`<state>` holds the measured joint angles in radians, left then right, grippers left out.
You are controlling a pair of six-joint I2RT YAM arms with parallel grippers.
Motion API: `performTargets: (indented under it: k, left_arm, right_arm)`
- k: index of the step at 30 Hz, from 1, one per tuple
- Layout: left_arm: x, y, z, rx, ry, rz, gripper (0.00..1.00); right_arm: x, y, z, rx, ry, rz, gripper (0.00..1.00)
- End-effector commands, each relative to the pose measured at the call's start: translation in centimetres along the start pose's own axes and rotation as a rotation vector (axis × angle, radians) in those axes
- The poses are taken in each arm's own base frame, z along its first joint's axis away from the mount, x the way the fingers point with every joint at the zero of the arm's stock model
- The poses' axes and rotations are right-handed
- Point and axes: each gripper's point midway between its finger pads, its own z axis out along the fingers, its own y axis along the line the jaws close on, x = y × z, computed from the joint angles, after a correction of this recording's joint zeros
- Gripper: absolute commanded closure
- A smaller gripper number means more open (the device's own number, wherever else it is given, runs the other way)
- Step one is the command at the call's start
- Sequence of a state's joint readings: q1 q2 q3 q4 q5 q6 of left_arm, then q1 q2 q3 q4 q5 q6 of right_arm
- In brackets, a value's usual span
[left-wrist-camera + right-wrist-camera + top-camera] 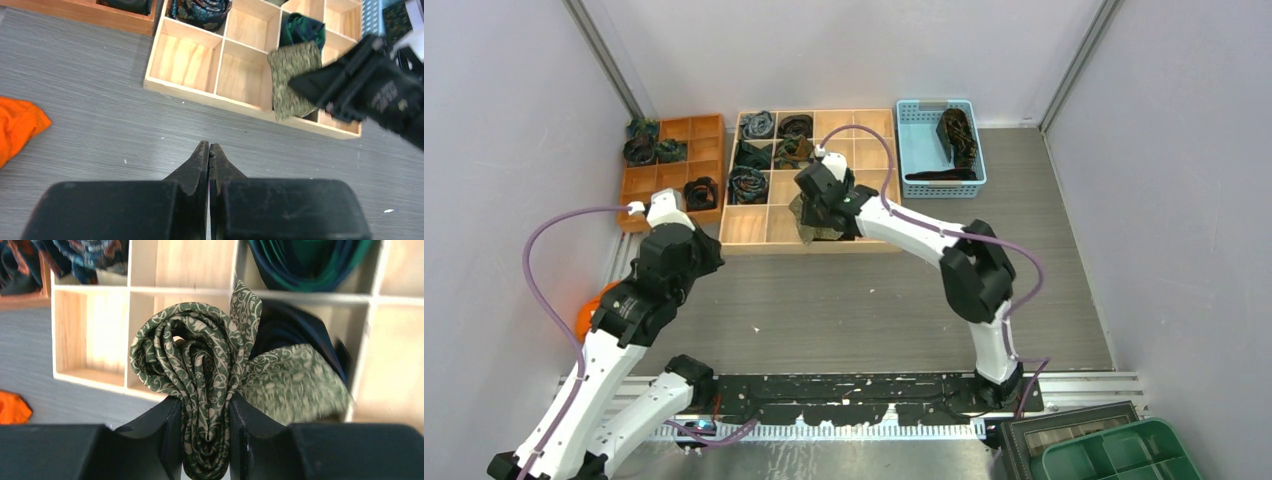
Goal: Roll the ties
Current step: Place the tie in the storage box.
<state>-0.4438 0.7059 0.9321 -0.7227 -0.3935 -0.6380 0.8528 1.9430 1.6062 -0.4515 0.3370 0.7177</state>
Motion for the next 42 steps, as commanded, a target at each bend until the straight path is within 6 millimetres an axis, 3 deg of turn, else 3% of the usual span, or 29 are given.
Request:
performTargets:
  k: [1,3,6,12,18,26,30,37,42]
  left_arm:
    - [-0.3,1.2,-0.4,-0.043,-0.016,0.052,1.00]
    - [-0.4,1.6,-0.5,-0.053,-0.021,0.063,1.00]
    - [-0.6,2.0,-0.7,-0.069,-0.032,0.084,1.00]
    - [-0.9,1.9,-0.7,-0.069,-0.042,0.085,1.00]
    - [-0.1,1.3,0.2,-0.049,-0.013,0.086,1.00]
    - [0.4,0.4,0.3,-0.003,0.009,0.071,1.00]
    - [0.6,0.3,0.2,0.010,0.011,0.062,1.00]
    - [0.5,0.4,-0.1,0.013,-0.001,0.055,1.00]
    - [0.5,0.2,0.0,0.021,0.005,0.051,1.00]
  right_arm:
    - [-5.0,4.1,3.2,-0.180,-0.072,-0.006,0.99]
    - [-6.0,4.9,4.5,-0.196,-0.085,-0.020,0.99]
    - [-7.8,6.6,4.9,-0.254,-0.129,-0.035,0.99]
    - [-11.7,9.4,3.2,-0.329,-0.206,-0.067,0.99]
    - [-13.9,11.2,1.5,-0.400,-0.249,-0.075,0.99]
    - [-11.4,8.3,8.4,-0.334,-0.153,-0.039,0.99]
    - [-9.1,6.0,12.1,-0.275,-0.075,-0.036,0.99]
    - [-6.1,2.2,14.5,-0.127,-0.011,-0.071,0.99]
    - [-4.3,-0.5,14.7,-0.010,0.061,-0.116,0.99]
